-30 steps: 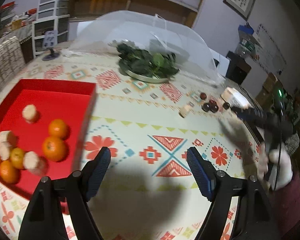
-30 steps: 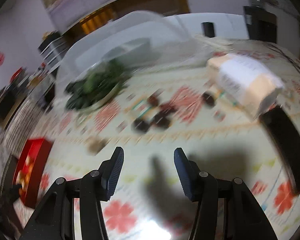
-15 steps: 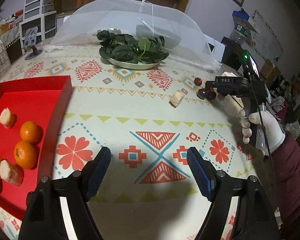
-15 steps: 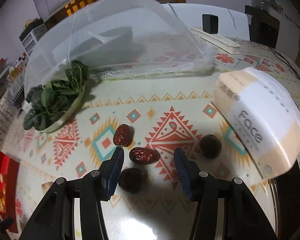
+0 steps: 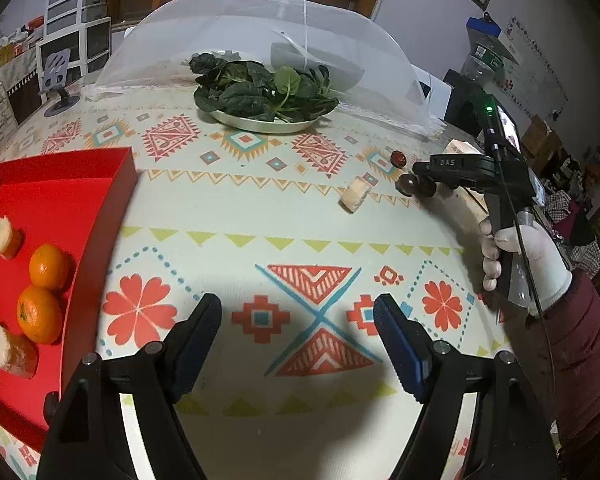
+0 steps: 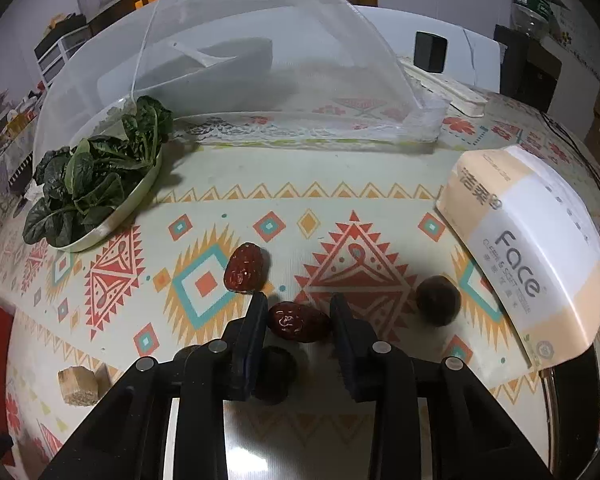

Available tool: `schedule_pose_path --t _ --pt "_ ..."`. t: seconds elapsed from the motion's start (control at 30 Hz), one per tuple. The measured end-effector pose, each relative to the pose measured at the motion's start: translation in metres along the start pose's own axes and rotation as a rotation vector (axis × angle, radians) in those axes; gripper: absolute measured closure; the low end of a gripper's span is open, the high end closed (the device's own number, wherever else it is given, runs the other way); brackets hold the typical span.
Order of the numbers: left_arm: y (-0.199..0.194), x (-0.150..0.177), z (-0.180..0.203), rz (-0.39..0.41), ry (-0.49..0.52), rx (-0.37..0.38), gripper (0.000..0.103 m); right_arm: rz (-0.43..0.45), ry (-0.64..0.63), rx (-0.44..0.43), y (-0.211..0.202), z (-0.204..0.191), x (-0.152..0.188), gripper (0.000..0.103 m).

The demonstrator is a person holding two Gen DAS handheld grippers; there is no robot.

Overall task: Organize fruits
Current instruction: 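Grasp a red date with the right tool while the left tool grasps another red date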

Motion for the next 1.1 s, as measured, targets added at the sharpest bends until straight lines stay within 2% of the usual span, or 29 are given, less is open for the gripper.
schedule_pose_path --t 0.17,0.3,0.43,0.5,0.57,0.6,0.63,0.77,0.9,1.07,1.1 --pt "0.009 -0.012 0.016 0.004 0.025 0.016 0.025 0.046 0.056 -0.038 -0.023 0.012 -0.008 0.068" --pt "0.018 -0.031 0.045 0.02 0.062 0.077 0.025 0.063 0.095 -0.07 -0.043 0.024 -0.005 0.068" --pt "0.043 -0.071 0.076 0.054 0.079 0.13 0.025 0.082 0.143 -0.116 -0.062 0.032 0.007 0.068" --pt "0.064 -0.088 0.092 0.04 0.07 0.15 0.025 0.088 0.173 -0.141 -0.072 0.036 0.018 0.068" --pt "0.086 -0.098 0.106 0.003 0.058 0.175 0.037 0.087 0.203 -0.17 -0.081 0.039 0.029 0.068" --pt "0.102 -0.103 0.115 -0.028 0.05 0.187 0.053 0.087 0.215 -0.183 -0.084 0.041 0.037 0.068" --pt "0.119 -0.107 0.123 -0.059 0.041 0.188 0.062 0.088 0.22 -0.189 -0.087 0.042 0.041 0.068" --pt "0.162 -0.117 0.138 -0.11 0.019 0.161 0.063 0.102 0.24 -0.211 -0.089 0.049 0.051 0.068" --pt "0.2 -0.118 0.149 -0.163 0.072 0.105 0.063 0.121 0.249 -0.248 -0.089 0.05 0.05 0.068" --pt "0.229 -0.116 0.154 -0.197 0.104 0.059 0.063 0.106 0.247 -0.285 -0.087 0.048 0.054 0.068" --pt "0.232 -0.114 0.155 -0.199 0.122 0.043 0.073 0.104 0.249 -0.295 -0.087 0.048 0.053 0.068"
Point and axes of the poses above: each gripper's, at about its wrist camera, not at the fingertips, and y roughly the way its jaws point, z to its right, x to its underside, the point moved 8 cm from there along y, roughly the way its jaws point, and after that the axes turned 10 degrees about z, right-handed, at the moved point
